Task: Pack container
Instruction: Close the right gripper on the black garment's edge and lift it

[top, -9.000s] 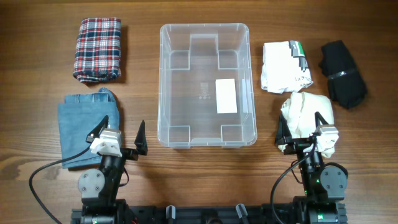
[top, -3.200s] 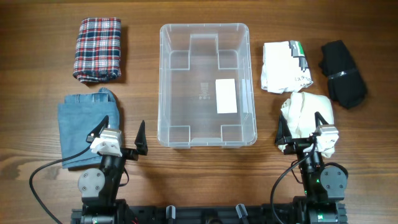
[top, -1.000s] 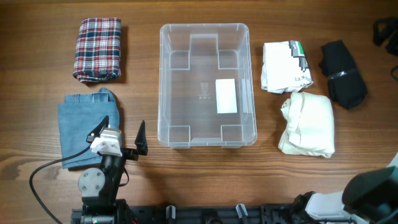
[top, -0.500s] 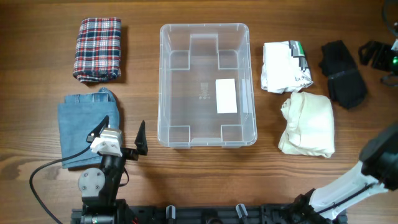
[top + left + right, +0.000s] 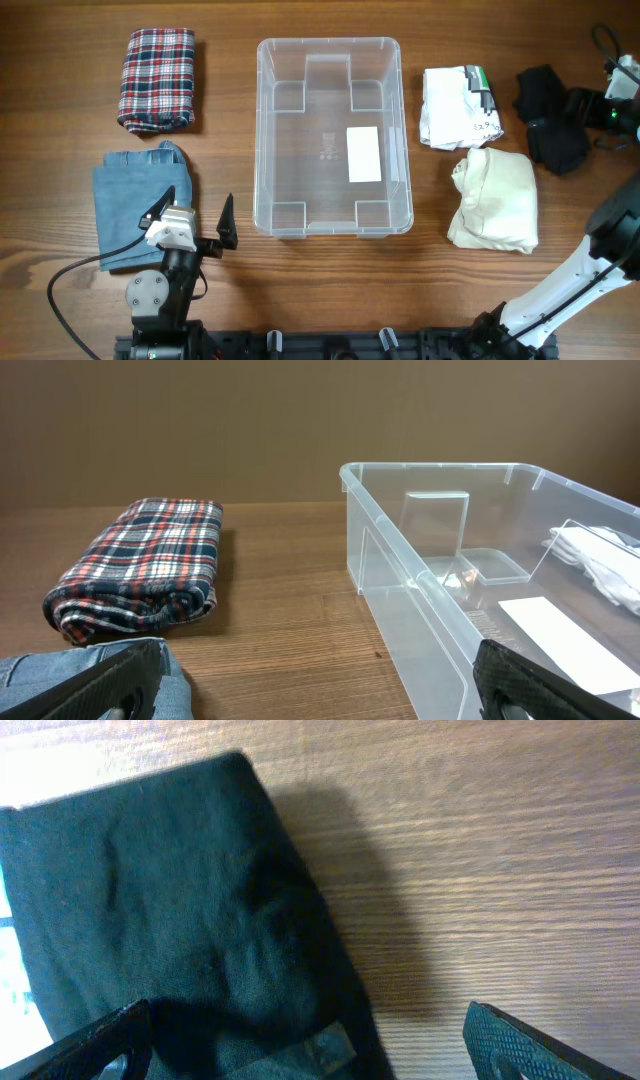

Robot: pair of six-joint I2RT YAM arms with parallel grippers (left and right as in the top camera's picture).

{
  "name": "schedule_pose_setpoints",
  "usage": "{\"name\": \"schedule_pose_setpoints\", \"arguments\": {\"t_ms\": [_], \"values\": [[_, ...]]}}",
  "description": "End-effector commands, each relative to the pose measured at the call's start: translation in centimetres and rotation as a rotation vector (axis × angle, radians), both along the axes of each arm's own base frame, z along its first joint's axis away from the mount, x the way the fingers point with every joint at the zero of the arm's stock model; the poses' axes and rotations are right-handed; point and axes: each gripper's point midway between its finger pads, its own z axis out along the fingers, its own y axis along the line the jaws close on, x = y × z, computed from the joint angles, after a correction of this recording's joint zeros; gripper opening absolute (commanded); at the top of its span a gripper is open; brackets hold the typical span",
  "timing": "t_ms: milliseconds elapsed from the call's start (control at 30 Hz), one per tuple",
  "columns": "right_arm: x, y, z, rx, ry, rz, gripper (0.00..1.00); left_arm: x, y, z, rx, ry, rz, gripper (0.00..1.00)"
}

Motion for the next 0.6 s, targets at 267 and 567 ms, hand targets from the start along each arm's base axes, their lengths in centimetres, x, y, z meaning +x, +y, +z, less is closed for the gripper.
{"name": "schedule_pose_setpoints", "arguments": {"t_ms": [267, 567], "values": [[-0.9, 3.5, -2.9, 0.200, 0.039, 0.093, 1.00, 0.0, 0.3, -0.3, 0.013, 0.006, 0.011, 1.00], [-2.5, 6.7, -3.2, 0.390, 0.085, 0.119, 1.00, 0.0, 0.2, -0.3, 0.013, 0.006, 0.011, 1.00]]}}
